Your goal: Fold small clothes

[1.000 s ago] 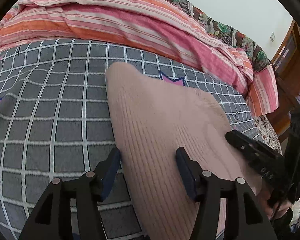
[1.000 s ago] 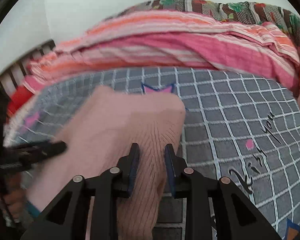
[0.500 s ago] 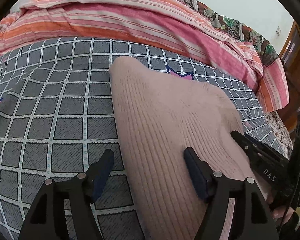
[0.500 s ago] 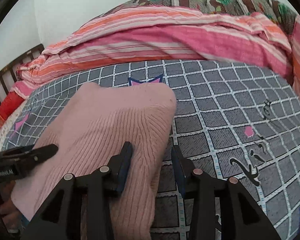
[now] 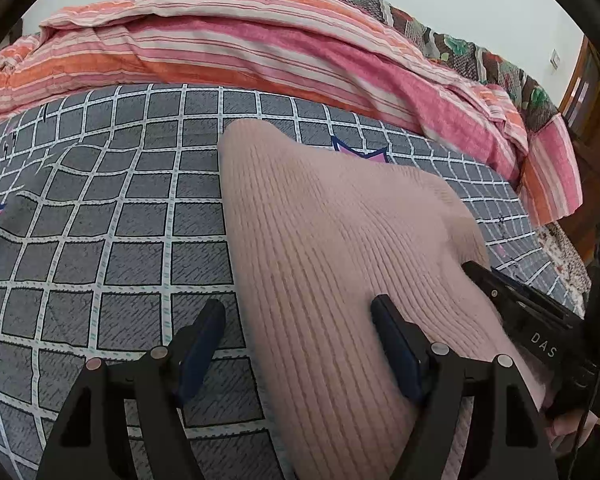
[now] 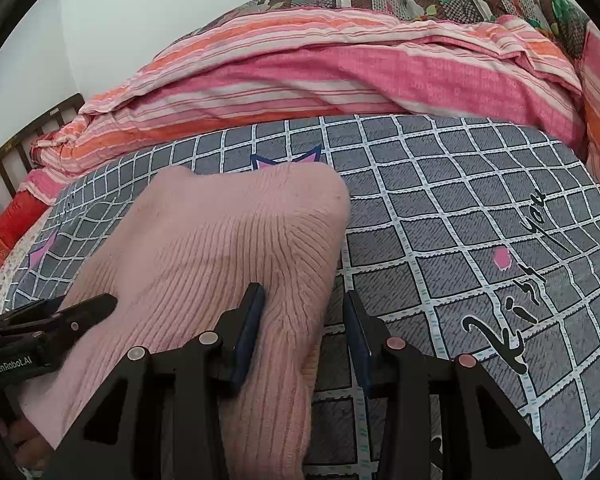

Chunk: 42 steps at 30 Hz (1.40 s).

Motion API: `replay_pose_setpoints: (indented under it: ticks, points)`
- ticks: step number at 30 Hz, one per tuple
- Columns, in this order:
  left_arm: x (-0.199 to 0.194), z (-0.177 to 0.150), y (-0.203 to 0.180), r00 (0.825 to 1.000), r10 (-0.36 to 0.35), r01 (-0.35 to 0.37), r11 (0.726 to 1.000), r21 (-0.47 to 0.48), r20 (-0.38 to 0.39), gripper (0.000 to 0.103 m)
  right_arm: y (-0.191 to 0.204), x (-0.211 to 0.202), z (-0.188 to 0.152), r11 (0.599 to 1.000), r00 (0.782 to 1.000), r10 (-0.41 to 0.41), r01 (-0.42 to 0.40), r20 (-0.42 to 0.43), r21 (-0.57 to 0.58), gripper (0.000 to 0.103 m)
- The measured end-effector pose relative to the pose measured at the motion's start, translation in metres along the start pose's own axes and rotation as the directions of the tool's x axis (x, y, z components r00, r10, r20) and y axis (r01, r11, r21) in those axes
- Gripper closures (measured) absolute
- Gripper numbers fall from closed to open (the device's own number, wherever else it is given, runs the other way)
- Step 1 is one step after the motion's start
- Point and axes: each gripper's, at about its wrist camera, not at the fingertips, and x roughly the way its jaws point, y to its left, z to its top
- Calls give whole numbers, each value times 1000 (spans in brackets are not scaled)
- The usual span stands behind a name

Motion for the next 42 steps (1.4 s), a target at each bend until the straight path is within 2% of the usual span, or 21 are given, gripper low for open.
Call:
replay_pose_setpoints:
  ticks: [4, 8, 11, 14, 21, 26, 27, 29, 30, 31, 34, 38, 42]
  points:
    - [-16, -3, 0, 997, -79, 78, 997, -14, -26, 35, -12, -15, 5, 997, 998, 51, -50, -23, 59, 58]
    - [-39, -14, -9, 993, -121, 122, 992, 26, -11, 35, -20, -42, -1, 986, 993, 116, -115, -4, 119, 58]
    - [-41, -25, -10, 992, -123, 123, 992, 31, -15, 34, -13, -53, -15, 987, 990, 142, -142, 5, 70, 58]
    - [-26, -32, -10, 992, -112, 113, 993, 18, -66, 28, -8, -43, -28, 996, 996, 80, -80, -31, 26, 58]
    - [-38, -32, -18, 997, -74, 75, 996, 58, -12, 30, -12, -40, -33, 999, 999, 32, -31, -22, 35, 54]
    - [-52, -14, 0, 997, -74, 74, 997, -3, 23, 30, -16, -42, -15, 990, 996, 92, -92, 9, 108, 54]
    - [-51, -12, 2, 998, -67, 67, 998, -7, 20, 30, -14, -38, -13, 990, 996, 89, -90, 8, 110, 57]
    - [-49, -11, 4, 999, -51, 51, 999, -12, 9, 30, -11, -32, -12, 987, 994, 110, -112, 27, 114, 71]
    - [-47, -10, 6, 998, -59, 59, 998, -18, 4, 30, -8, -32, -12, 986, 991, 128, -131, 36, 106, 85]
    - [-48, -11, 7, 998, -62, 62, 998, -23, 3, 30, -4, -36, -11, 989, 991, 122, -126, 59, 75, 88]
    - [-49, -10, 9, 998, -61, 61, 998, -32, 9, 30, -4, -54, -14, 989, 982, 137, -142, 132, 27, 90]
    - [-46, -3, 14, 997, -73, 75, 995, -71, 20, 30, -16, -37, -25, 993, 994, 88, -92, 60, 72, 92]
    - [-38, 7, 15, 1000, -18, 19, 998, -54, 14, 30, -10, -45, -10, 995, 995, 82, -85, 51, 59, 88]
